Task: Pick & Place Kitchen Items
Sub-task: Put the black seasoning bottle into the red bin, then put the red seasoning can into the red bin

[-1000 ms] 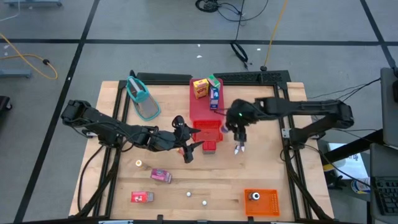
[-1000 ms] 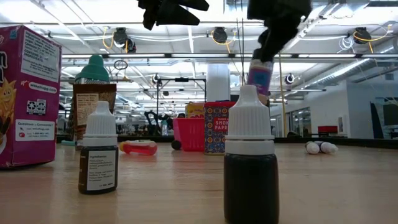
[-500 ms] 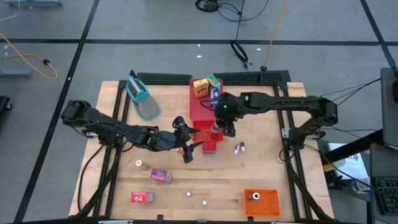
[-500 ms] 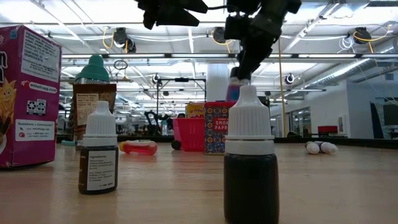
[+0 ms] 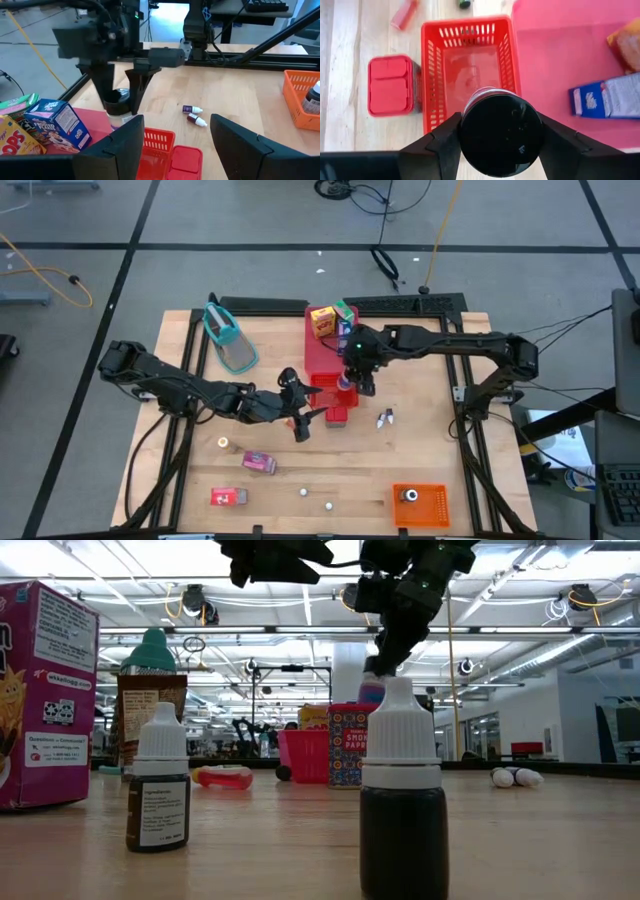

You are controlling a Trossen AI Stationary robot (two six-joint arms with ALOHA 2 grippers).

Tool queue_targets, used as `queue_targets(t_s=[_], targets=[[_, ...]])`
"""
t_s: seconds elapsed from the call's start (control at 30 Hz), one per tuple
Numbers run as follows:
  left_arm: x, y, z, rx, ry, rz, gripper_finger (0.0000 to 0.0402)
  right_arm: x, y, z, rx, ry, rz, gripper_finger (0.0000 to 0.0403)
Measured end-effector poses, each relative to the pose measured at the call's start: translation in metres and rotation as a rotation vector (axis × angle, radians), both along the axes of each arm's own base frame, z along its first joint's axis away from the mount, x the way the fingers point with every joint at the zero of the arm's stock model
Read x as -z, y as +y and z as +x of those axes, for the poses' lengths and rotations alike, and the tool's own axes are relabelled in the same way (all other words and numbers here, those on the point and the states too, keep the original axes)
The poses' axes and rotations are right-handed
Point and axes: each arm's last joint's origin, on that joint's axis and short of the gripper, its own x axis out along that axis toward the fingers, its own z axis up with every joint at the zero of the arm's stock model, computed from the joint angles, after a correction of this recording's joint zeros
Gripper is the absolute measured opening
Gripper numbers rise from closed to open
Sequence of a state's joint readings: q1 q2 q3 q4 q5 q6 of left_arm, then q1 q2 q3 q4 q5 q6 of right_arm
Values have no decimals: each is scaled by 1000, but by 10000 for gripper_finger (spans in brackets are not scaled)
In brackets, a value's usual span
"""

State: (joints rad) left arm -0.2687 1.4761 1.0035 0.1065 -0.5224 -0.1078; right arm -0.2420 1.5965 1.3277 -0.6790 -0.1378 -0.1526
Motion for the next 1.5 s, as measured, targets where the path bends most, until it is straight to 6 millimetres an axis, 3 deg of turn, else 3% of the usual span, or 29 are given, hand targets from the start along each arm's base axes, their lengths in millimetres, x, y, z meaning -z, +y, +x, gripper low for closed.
queue_targets(t_s=[0.13, 0.27, 0.53, 0.9, 1.5], targets=[[0, 0, 0, 0, 3, 1, 227, 10, -1, 5, -1, 28, 1, 245], [1, 0, 0, 0, 10, 3, 228, 17, -4, 14, 7, 7, 1, 257], [2, 0, 0, 0, 16, 4, 228, 22, -5, 18, -1, 3, -10, 229], [3, 1, -1, -1, 31, 8, 228, -2, 0, 9, 34, -80, 3, 201], [4, 1, -1, -3, 45, 8, 228, -4, 88, 10, -146, -32, 72, 200]])
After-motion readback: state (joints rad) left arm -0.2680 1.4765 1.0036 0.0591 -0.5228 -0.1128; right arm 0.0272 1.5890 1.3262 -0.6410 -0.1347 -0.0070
